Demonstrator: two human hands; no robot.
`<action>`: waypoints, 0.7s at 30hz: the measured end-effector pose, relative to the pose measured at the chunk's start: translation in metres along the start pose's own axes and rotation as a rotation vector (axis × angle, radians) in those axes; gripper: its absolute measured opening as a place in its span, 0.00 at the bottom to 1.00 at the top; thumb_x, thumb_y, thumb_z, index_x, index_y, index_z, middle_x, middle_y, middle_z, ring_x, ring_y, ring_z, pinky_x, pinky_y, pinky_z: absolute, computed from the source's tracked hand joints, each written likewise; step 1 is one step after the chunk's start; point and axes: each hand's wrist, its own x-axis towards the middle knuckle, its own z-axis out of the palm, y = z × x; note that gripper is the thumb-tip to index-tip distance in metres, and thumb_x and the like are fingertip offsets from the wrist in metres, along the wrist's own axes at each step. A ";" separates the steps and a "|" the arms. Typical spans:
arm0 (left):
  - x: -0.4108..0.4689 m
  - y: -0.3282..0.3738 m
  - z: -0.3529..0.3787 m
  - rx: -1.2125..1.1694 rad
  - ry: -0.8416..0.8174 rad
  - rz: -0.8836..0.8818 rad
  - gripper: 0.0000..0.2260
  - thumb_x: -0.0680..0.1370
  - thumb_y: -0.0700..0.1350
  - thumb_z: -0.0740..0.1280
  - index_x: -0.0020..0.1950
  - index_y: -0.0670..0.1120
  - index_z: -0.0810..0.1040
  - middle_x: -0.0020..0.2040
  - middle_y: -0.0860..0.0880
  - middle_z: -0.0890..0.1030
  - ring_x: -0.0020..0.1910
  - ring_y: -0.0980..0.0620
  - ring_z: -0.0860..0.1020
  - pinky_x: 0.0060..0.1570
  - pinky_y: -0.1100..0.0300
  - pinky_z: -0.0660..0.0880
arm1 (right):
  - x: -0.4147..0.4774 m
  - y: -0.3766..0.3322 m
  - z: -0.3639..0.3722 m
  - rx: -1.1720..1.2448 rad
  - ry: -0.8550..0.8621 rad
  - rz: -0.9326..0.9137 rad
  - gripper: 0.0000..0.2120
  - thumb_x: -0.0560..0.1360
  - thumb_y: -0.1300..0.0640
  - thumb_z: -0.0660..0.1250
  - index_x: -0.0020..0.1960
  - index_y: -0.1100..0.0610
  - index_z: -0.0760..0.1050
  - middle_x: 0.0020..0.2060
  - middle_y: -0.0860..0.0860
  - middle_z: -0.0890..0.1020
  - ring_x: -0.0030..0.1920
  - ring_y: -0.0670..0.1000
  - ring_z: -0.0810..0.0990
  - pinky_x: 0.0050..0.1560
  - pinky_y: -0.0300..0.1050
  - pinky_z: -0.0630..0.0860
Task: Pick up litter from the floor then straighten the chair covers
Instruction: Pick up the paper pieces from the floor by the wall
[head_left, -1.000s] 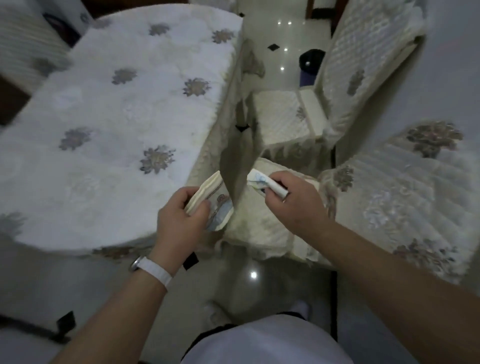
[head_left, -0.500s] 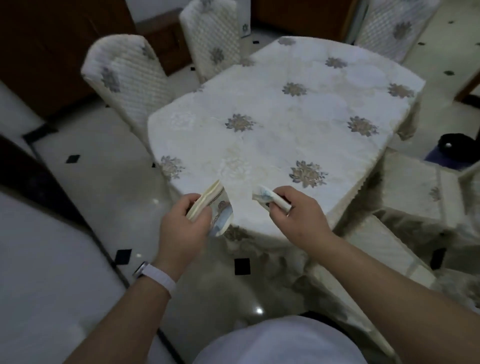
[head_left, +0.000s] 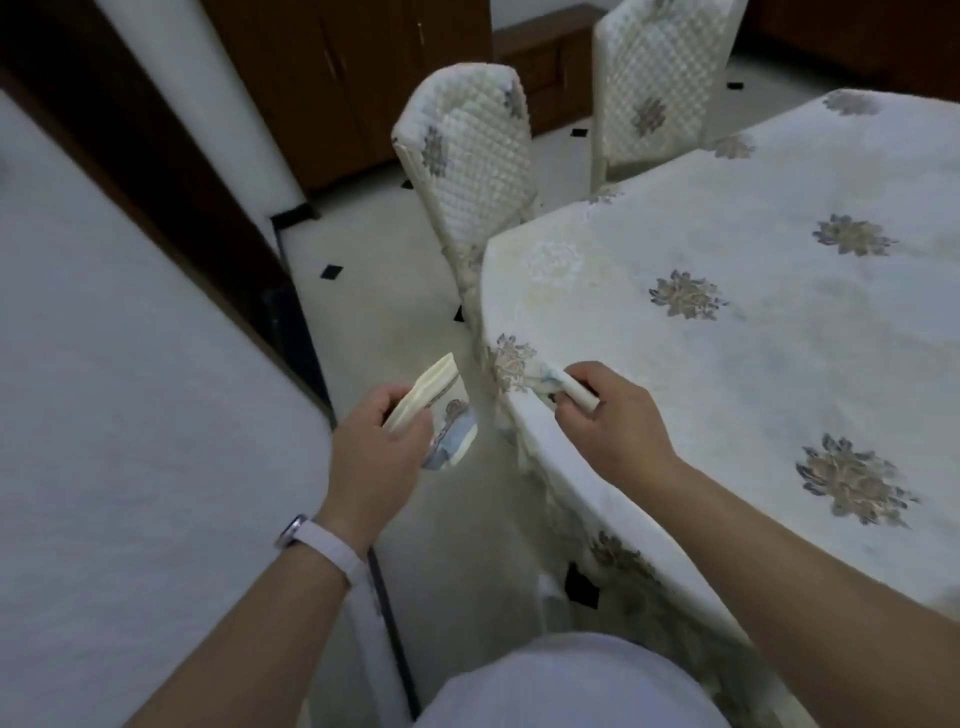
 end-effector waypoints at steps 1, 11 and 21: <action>0.013 0.004 -0.007 0.017 0.011 0.005 0.06 0.76 0.43 0.69 0.47 0.55 0.78 0.39 0.58 0.81 0.36 0.58 0.79 0.35 0.57 0.79 | 0.018 -0.005 0.006 0.012 0.002 -0.031 0.05 0.76 0.58 0.65 0.48 0.48 0.74 0.36 0.45 0.77 0.34 0.45 0.73 0.34 0.43 0.65; 0.118 -0.008 -0.041 0.122 0.132 0.016 0.05 0.77 0.45 0.68 0.52 0.52 0.78 0.45 0.56 0.80 0.43 0.61 0.79 0.36 0.58 0.82 | 0.139 -0.040 0.056 0.052 -0.078 -0.151 0.06 0.75 0.58 0.67 0.52 0.52 0.77 0.37 0.47 0.79 0.36 0.50 0.77 0.37 0.46 0.73; 0.245 -0.077 -0.089 -0.033 0.137 -0.062 0.09 0.77 0.42 0.69 0.47 0.58 0.77 0.44 0.55 0.80 0.41 0.62 0.79 0.35 0.64 0.78 | 0.235 -0.097 0.147 -0.015 -0.142 -0.082 0.07 0.76 0.56 0.67 0.53 0.47 0.77 0.38 0.45 0.80 0.38 0.48 0.78 0.39 0.48 0.76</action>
